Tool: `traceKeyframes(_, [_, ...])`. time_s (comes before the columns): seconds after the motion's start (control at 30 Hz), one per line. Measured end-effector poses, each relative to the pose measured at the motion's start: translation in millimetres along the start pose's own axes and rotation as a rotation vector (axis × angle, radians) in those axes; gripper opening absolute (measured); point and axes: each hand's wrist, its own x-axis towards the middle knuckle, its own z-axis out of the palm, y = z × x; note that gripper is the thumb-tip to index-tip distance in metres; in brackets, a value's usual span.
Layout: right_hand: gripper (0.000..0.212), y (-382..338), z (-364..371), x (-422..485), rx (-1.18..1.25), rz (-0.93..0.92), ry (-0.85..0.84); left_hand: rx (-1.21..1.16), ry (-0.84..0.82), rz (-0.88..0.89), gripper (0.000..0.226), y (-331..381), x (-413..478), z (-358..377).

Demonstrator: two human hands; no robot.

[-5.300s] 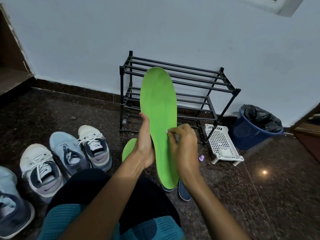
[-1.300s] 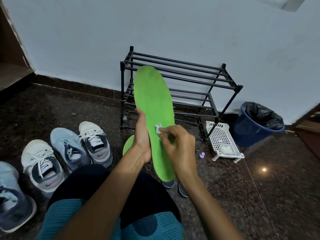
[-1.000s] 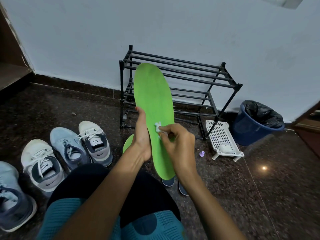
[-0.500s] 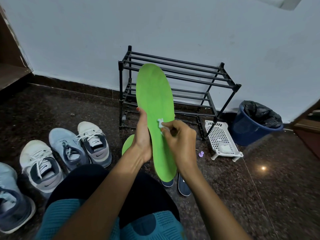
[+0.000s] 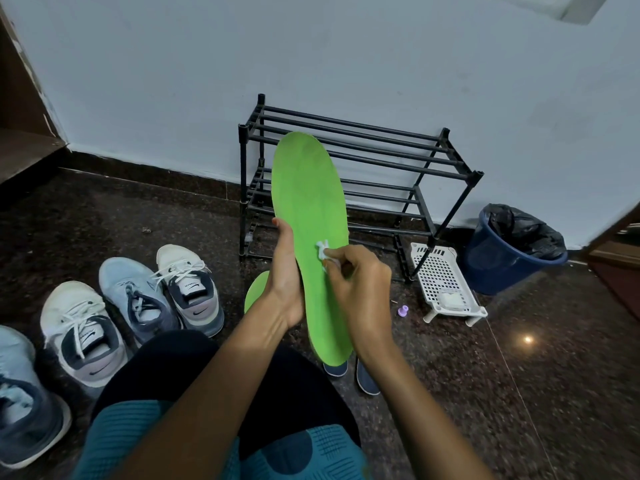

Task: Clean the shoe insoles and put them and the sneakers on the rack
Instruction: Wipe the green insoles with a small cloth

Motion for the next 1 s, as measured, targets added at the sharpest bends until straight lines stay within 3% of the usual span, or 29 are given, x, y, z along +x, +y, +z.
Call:
traceKeyframes(0.13, [0.011,-8.3,3.7,-18.3,0.076,-0.021,-0.046,-0.037,0.005,0.001,0.095,1.4,4.9,-6.0])
traceKeyframes(0.23, [0.012,-10.6,4.0,-31.5,0.101,-0.061,-0.081,-0.086,-0.019,0.025,0.087,3.0,4.3,-5.1])
traceKeyframes(0.53, [0.011,-1.7,3.7,-18.7,0.019,-0.06,-0.018,-0.026,0.04,-0.022,0.105,2.2,3.5,-3.9])
traceKeyframes(0.63, [0.01,-5.7,5.8,-29.5,0.087,-0.068,-0.036,-0.07,0.021,0.029,0.09,7.2,-1.4,-3.7])
traceKeyframes(0.77, [0.012,-4.5,4.1,-32.0,0.081,-0.101,-0.068,-0.119,-0.038,0.025,0.091,6.4,-0.7,-1.1])
traceKeyframes(1.0, [0.011,9.2,0.9,-15.7,-0.084,-0.09,0.03,-0.037,-0.061,0.024,0.091,4.5,-2.4,1.1])
